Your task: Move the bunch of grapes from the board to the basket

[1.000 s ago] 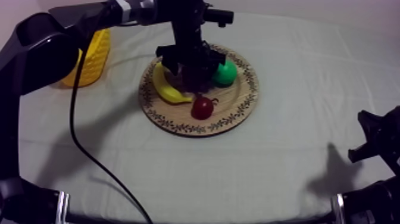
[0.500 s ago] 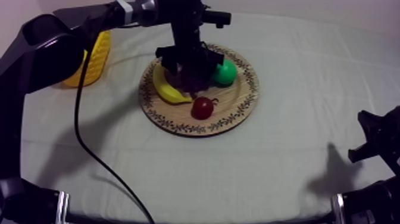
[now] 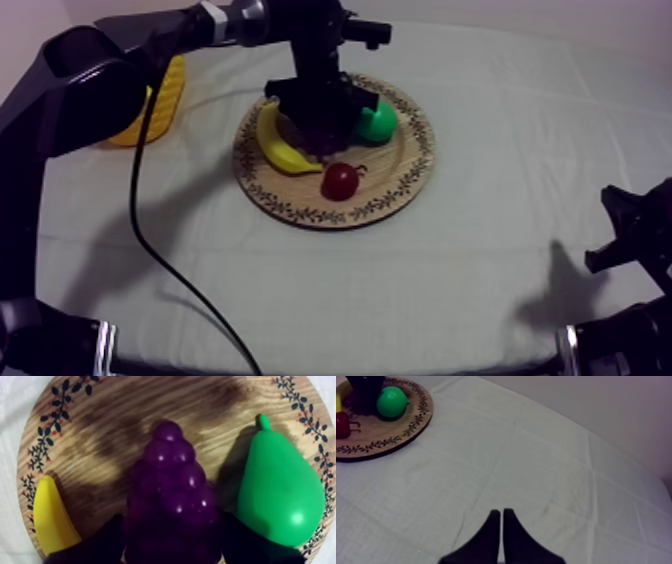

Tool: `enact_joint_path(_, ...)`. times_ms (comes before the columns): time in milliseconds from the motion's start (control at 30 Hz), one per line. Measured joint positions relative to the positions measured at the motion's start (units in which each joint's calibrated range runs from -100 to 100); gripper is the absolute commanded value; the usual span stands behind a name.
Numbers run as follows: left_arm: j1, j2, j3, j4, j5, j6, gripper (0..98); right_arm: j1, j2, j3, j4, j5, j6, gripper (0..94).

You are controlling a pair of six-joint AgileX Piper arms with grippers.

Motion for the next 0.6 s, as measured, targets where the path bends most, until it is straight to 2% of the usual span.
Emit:
enact_joint_path(200,0.0,0.0,0.21,0.0,0.0,0.2,54.1,0.0,0.0,0.0,0.0,0.0,0.0,0.3)
enact_joint_path(600,0.15,-3.1,3.66,-0.06,-1.58,-0.03,53.5,0.0,0.0,0.0,0.0,0.0,0.0,0.3)
